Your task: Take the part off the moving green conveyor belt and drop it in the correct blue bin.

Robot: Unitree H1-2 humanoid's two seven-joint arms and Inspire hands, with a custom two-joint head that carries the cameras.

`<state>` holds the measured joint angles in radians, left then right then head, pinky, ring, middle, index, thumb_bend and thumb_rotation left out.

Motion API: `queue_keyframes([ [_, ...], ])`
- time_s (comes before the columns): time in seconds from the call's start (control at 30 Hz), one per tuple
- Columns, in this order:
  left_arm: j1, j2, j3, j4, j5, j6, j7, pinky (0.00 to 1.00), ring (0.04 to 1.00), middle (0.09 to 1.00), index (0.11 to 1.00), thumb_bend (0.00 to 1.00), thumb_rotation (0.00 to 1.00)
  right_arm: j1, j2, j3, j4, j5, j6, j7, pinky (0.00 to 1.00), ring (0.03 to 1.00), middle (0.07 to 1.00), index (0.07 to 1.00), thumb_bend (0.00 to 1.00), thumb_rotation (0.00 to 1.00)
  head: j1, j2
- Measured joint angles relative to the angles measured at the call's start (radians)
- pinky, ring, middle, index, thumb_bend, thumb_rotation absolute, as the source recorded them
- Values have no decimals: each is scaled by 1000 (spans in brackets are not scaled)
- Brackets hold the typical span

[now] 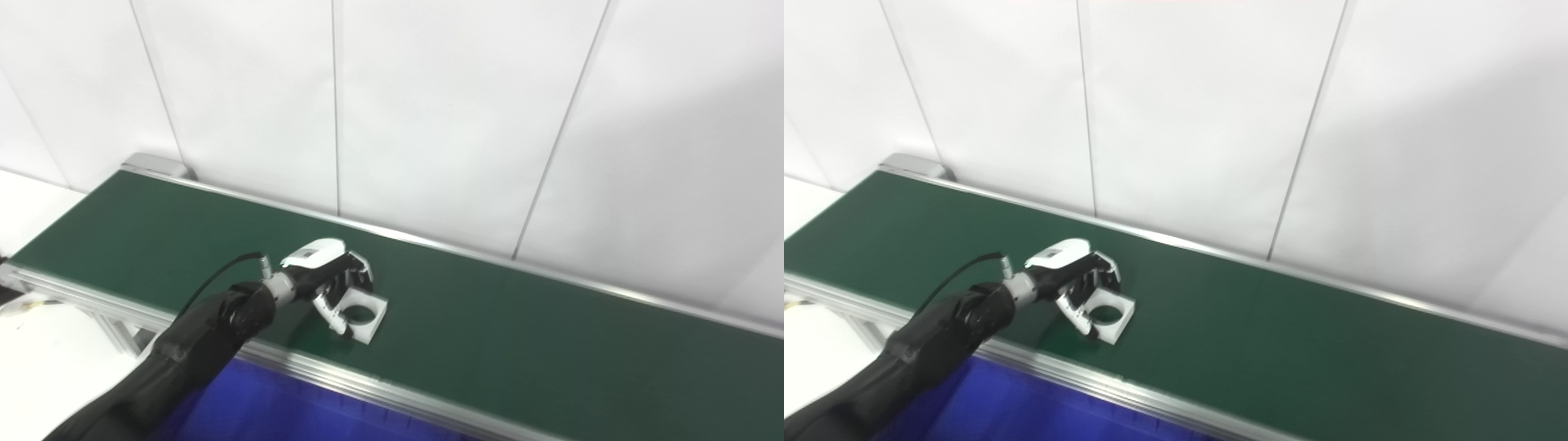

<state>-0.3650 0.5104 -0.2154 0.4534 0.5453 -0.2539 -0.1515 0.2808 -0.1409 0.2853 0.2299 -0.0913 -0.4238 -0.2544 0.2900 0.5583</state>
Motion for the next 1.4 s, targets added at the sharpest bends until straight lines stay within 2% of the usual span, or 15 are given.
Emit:
queue_keyframes([
  [0.17,49,-24,64,-108,-86,-24,15,334,404,481,507,496,0,15,-41,-9,-15,0,-4,-12,841,828,826,892,628,162,-26,15],
  [0.23,70,-37,106,-170,-140,-68,30,333,407,472,498,497,0,11,-52,-8,-17,-2,-4,-27,848,829,823,888,654,203,-55,29],
  [0.4,124,-42,176,-258,-226,-109,39,233,356,455,513,492,0,31,-41,18,-33,-5,-4,-42,843,830,821,885,662,198,-84,47],
  [0.43,133,-36,187,-286,-243,-119,38,253,369,463,513,493,0,32,-35,29,-35,-8,-4,-42,841,831,821,885,661,199,-103,57],
  [0.53,170,-20,218,-317,-295,-125,30,194,348,446,515,490,0,26,10,54,-62,-22,-5,-40,828,827,817,882,667,204,-124,72],
  [0.57,176,-20,219,-331,-303,-121,24,178,345,441,514,490,0,27,17,53,-64,-22,-4,-50,829,825,816,881,668,207,-124,72],
  [0.63,214,-22,227,-391,-327,-117,20,173,337,444,515,489,0,38,4,55,-68,-36,-4,-54,825,817,816,877,679,215,-179,107],
  [0.73,262,-31,233,-444,-360,-122,12,216,358,481,510,492,0,52,-15,53,-102,-44,-4,-56,796,799,806,866,698,187,-212,132],
  [0.8,280,-36,236,-468,-363,-126,11,192,425,459,504,496,0,47,-19,52,-111,-46,-6,-60,785,787,797,857,716,182,-262,178],
  [0.9,313,-53,236,-515,-376,-126,-2,157,440,417,507,494,0,42,-25,43,-128,-58,-6,-62,778,783,789,851,734,204,-284,203],
  [1.0,356,-71,234,-545,-405,-125,-15,130,395,481,483,497,0,45,-18,40,-135,-66,-6,-63,767,786,793,844,749,229,-304,226],
  [1.07,385,-80,227,-562,-409,-123,-26,137,361,459,498,492,0,46,-5,38,-139,-73,-6,-62,763,783,793,843,754,240,-330,268],
  [1.1,402,-86,223,-570,-414,-121,-28,144,342,444,508,489,0,49,-1,37,-142,-78,-6,-62,762,781,792,843,756,246,-330,268],
  [1.17,426,-102,213,-588,-419,-120,-33,141,428,434,503,495,0,50,8,37,-143,-87,-6,-61,735,770,785,841,760,264,-344,288],
  [1.4,535,-135,166,-611,-404,-110,-61,193,443,474,487,499,0,48,30,21,-173,-125,-6,-61,724,752,775,836,771,272,-380,336],
])
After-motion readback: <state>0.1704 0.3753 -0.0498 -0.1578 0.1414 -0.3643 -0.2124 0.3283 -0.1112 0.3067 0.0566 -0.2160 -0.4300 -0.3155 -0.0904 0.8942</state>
